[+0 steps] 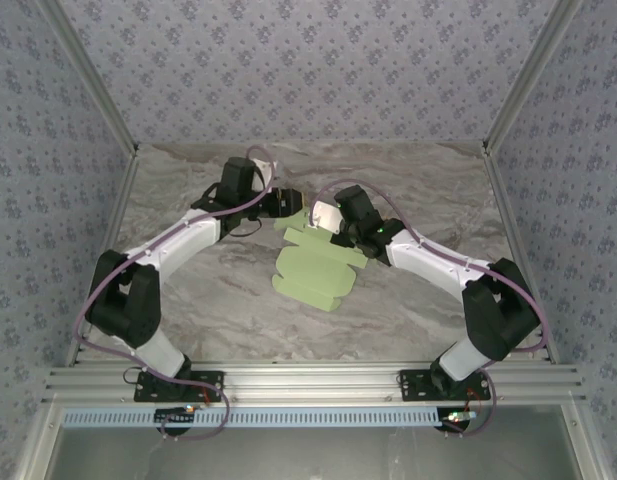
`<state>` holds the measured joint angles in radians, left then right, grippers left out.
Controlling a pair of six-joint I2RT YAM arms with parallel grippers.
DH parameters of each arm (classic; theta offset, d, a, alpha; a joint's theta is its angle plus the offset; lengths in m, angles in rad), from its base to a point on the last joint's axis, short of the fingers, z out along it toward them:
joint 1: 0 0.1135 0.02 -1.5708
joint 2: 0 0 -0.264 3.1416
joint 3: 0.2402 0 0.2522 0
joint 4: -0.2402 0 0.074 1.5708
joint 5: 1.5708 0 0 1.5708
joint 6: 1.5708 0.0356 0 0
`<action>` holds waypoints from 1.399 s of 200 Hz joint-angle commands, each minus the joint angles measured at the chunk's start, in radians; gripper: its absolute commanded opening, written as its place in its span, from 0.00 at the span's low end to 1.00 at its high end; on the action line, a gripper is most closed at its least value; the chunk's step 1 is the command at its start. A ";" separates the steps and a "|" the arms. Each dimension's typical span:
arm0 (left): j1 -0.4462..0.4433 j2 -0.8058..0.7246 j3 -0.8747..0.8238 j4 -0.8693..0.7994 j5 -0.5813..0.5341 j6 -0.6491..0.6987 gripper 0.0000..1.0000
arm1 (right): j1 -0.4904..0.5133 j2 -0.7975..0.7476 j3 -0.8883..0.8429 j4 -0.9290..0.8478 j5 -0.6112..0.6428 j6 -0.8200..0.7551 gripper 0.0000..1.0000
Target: Fold the paper box
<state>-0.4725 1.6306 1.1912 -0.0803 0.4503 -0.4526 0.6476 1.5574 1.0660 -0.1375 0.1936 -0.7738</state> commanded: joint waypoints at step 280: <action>0.002 0.113 0.024 0.183 0.129 -0.247 0.30 | 0.035 -0.013 0.003 0.073 0.008 0.063 0.00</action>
<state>-0.4801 1.7245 1.1797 0.1024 0.5564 -0.7414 0.6579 1.5635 1.0683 -0.0963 0.2867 -0.6956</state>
